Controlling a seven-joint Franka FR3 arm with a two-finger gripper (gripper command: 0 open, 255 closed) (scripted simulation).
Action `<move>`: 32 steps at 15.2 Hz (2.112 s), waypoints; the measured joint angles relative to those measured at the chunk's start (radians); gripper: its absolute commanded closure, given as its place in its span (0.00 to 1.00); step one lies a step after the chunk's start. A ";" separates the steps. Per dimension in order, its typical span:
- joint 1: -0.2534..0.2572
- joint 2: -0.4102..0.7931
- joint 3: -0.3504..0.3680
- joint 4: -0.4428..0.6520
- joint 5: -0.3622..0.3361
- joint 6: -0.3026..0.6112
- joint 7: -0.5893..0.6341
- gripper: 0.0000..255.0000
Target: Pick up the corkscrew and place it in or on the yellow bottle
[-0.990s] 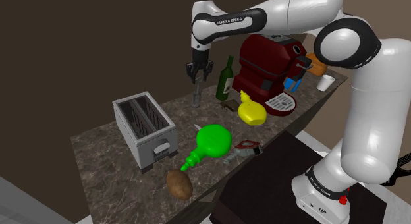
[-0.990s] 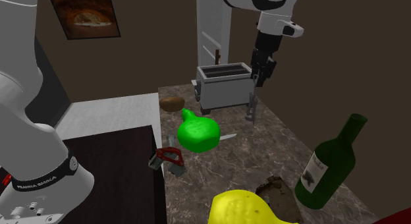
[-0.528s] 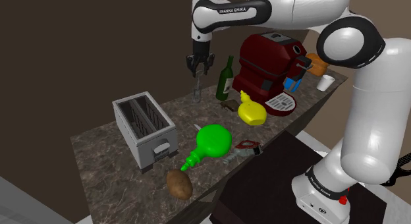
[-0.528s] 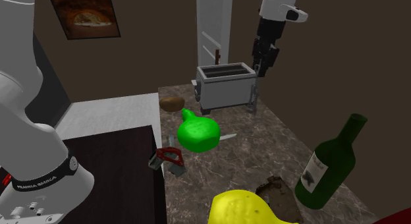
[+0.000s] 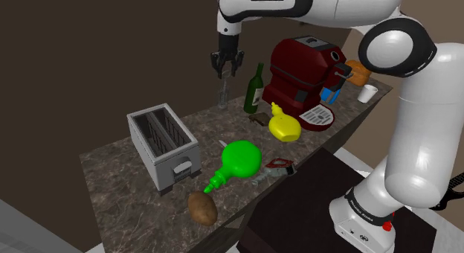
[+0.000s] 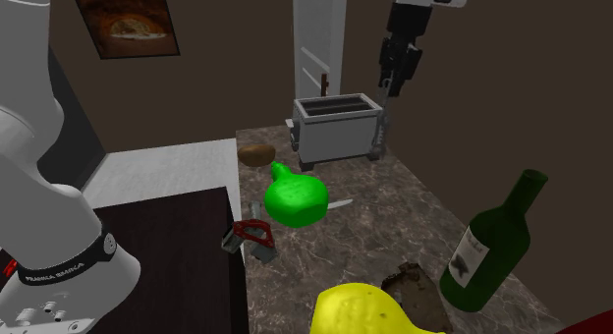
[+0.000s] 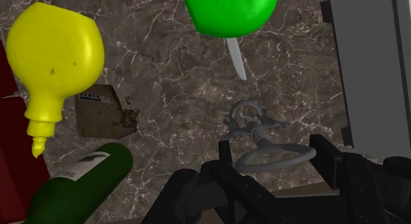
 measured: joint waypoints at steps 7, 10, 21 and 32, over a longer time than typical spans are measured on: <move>-0.002 -0.008 0.000 0.077 0.001 -0.086 -0.005 1.00; -0.043 -0.077 -0.012 -0.001 0.009 -0.078 -0.053 1.00; -0.190 -0.312 -0.088 -0.255 0.028 -0.058 -0.269 1.00; -0.320 -0.416 -0.194 -0.308 0.014 -0.107 -0.504 1.00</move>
